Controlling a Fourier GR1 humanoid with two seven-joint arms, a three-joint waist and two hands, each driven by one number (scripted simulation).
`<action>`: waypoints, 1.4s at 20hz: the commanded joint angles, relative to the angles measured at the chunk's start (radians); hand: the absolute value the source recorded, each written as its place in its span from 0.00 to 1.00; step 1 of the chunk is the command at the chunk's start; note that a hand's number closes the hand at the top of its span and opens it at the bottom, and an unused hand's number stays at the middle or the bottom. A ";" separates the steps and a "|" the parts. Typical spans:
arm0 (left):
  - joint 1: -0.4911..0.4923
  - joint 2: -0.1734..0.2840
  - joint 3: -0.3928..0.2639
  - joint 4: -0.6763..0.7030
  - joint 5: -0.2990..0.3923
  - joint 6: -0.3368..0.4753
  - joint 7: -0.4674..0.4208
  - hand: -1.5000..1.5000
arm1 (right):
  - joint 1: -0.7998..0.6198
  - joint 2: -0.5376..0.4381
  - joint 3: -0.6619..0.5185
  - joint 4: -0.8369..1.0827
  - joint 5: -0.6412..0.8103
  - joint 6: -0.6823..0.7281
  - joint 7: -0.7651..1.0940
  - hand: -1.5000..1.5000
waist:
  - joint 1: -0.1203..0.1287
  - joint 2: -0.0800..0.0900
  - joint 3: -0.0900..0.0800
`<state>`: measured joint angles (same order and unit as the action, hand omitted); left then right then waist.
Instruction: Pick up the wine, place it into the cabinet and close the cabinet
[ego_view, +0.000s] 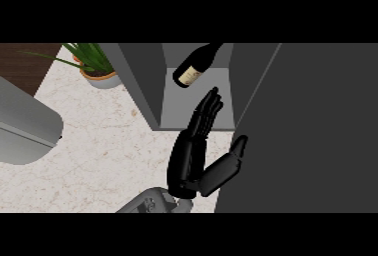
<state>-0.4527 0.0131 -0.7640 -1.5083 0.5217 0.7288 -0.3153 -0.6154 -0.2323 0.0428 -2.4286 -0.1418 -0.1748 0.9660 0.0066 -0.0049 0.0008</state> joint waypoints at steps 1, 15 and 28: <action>0.174 0.012 -0.110 -0.195 -0.048 0.050 -0.016 1.00 | 0.019 -0.013 -0.043 0.006 -0.042 0.034 -0.031 0.00 | 0.005 0.000 -0.001; 0.487 0.384 -0.096 -0.549 -0.002 -0.214 -0.060 1.00 | -0.012 -0.023 0.100 -0.042 -0.101 0.124 0.012 1.00 | 0.007 0.001 -0.002; 0.810 0.743 0.296 -0.707 0.284 -0.580 -0.209 1.00 | -0.074 0.228 0.409 0.041 -0.015 0.002 0.078 1.00 | 0.031 -0.005 -0.005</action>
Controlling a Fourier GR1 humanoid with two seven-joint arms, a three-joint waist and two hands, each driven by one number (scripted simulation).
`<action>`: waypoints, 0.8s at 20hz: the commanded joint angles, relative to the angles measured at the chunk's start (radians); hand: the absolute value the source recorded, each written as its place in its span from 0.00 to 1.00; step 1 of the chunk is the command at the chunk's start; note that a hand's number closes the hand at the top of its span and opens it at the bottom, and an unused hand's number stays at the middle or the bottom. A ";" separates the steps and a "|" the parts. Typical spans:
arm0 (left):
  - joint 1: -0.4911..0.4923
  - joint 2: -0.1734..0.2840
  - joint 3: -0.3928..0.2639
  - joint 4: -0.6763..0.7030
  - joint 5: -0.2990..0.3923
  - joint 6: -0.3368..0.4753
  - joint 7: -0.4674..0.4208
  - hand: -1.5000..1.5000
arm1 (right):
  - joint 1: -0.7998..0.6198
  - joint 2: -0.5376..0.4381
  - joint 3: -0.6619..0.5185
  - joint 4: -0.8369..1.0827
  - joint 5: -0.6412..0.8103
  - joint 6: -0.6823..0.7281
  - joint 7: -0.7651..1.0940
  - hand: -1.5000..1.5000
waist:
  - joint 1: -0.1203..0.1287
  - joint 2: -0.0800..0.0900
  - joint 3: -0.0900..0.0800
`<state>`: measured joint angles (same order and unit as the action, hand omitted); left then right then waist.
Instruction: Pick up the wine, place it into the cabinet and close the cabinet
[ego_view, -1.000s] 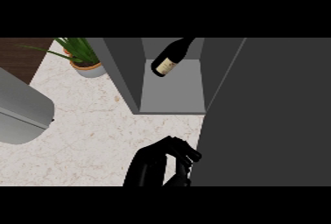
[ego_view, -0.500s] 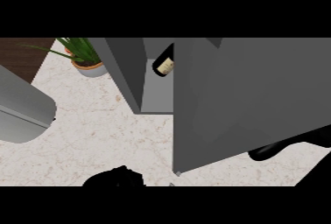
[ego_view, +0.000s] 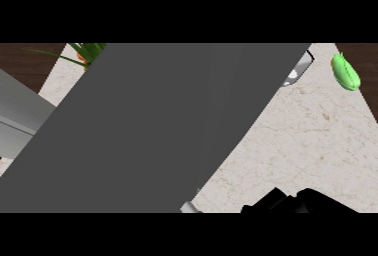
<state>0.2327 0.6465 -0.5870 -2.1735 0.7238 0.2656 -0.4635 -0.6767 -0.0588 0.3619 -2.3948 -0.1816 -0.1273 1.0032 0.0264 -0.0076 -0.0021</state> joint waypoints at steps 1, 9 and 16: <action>0.114 0.117 0.172 -0.017 0.112 -0.153 -0.066 1.00 | 0.056 0.056 0.156 0.004 0.040 -0.031 -0.021 1.00 | 0.001 0.002 -0.001; 0.194 0.223 0.412 0.015 0.272 -0.336 -0.058 1.00 | -0.308 0.058 0.295 0.354 0.104 -0.253 -0.102 1.00 | 0.016 0.000 -0.001; 0.219 0.280 0.531 0.087 0.383 -0.507 -0.030 1.00 | -0.493 0.059 0.215 0.753 0.066 -0.292 -0.320 1.00 | 0.041 0.014 -0.001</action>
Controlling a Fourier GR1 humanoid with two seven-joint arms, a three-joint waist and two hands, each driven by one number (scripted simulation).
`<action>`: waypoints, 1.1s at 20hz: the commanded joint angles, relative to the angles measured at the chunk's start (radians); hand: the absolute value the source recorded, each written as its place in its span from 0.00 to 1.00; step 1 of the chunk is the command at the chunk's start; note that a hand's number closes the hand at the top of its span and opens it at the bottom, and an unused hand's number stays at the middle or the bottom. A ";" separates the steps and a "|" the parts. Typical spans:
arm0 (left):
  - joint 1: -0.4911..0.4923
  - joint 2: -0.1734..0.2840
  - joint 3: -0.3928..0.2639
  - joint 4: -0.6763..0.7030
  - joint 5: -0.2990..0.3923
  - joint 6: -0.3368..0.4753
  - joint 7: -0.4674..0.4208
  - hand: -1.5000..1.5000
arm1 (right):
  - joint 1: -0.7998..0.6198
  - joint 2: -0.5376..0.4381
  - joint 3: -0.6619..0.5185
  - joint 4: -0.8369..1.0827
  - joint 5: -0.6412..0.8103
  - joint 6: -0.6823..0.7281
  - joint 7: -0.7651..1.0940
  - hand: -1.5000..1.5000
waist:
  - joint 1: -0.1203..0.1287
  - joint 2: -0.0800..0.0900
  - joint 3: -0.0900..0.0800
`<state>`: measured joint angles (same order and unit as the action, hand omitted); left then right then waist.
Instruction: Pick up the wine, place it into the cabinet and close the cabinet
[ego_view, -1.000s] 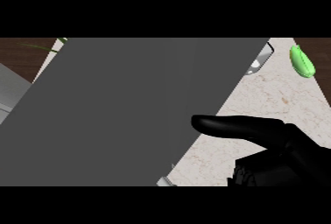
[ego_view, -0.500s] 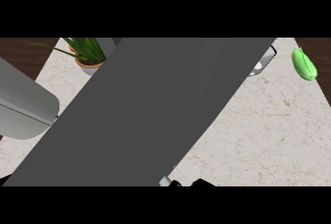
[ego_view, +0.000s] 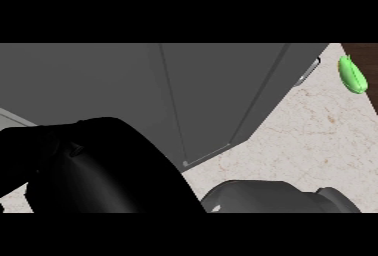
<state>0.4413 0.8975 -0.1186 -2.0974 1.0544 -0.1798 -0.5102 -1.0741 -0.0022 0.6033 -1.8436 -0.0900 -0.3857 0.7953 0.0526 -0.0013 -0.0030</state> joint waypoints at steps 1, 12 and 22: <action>-0.002 0.031 0.067 0.034 0.065 -0.079 0.026 1.00 | -0.147 0.002 -0.028 0.241 -0.001 -0.057 -0.099 1.00 | 0.004 0.005 0.000; 0.014 0.039 0.150 0.097 0.123 -0.179 0.066 1.00 | -0.280 0.002 -0.138 0.784 -0.175 -0.062 -0.402 1.00 | 0.015 0.015 0.001; 0.028 0.023 0.204 0.071 0.128 -0.177 0.069 1.00 | -0.187 -0.075 -0.187 0.970 -0.142 0.049 -0.575 1.00 | 0.009 0.020 0.001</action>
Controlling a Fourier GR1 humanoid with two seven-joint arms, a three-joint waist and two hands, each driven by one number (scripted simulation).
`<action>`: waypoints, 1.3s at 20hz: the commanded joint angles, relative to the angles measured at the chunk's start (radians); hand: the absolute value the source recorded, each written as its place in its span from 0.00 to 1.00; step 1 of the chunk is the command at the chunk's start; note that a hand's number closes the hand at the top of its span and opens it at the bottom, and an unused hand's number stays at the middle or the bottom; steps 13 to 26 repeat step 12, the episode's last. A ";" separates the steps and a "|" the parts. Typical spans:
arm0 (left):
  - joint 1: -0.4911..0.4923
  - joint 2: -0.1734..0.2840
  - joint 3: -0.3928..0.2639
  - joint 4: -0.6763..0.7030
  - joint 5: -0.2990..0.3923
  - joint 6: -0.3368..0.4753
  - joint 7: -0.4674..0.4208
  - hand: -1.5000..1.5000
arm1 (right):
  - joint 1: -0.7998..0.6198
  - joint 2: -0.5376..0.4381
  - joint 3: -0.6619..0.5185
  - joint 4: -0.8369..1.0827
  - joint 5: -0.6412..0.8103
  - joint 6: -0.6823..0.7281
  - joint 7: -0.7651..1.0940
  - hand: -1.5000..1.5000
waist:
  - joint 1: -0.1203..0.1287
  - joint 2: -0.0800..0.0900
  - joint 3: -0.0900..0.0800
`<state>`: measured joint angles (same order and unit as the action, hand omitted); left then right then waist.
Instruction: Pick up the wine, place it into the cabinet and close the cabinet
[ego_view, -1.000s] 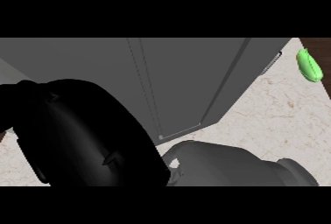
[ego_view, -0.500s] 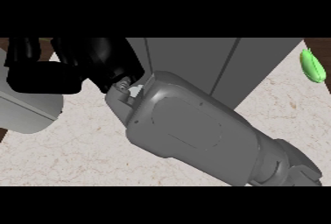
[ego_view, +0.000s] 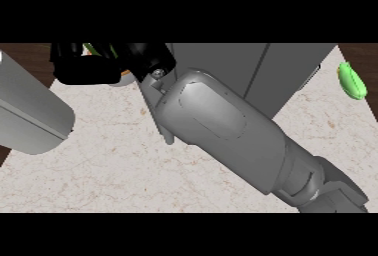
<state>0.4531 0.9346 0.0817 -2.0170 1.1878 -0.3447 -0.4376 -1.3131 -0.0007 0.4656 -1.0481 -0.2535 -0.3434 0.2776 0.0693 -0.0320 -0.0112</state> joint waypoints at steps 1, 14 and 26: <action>-0.023 -0.005 0.023 -0.001 0.014 0.022 0.002 1.00 | 0.037 -0.094 -0.064 0.177 0.016 0.018 -0.053 1.00 | -0.022 0.056 0.010; -0.034 -0.003 0.015 -0.006 0.012 0.042 0.023 1.00 | 0.093 -0.116 -0.047 0.218 0.055 0.026 -0.152 1.00 | -0.042 0.068 0.008; -0.034 -0.003 0.015 -0.006 0.012 0.042 0.023 1.00 | 0.093 -0.116 -0.047 0.218 0.055 0.026 -0.152 1.00 | -0.042 0.068 0.008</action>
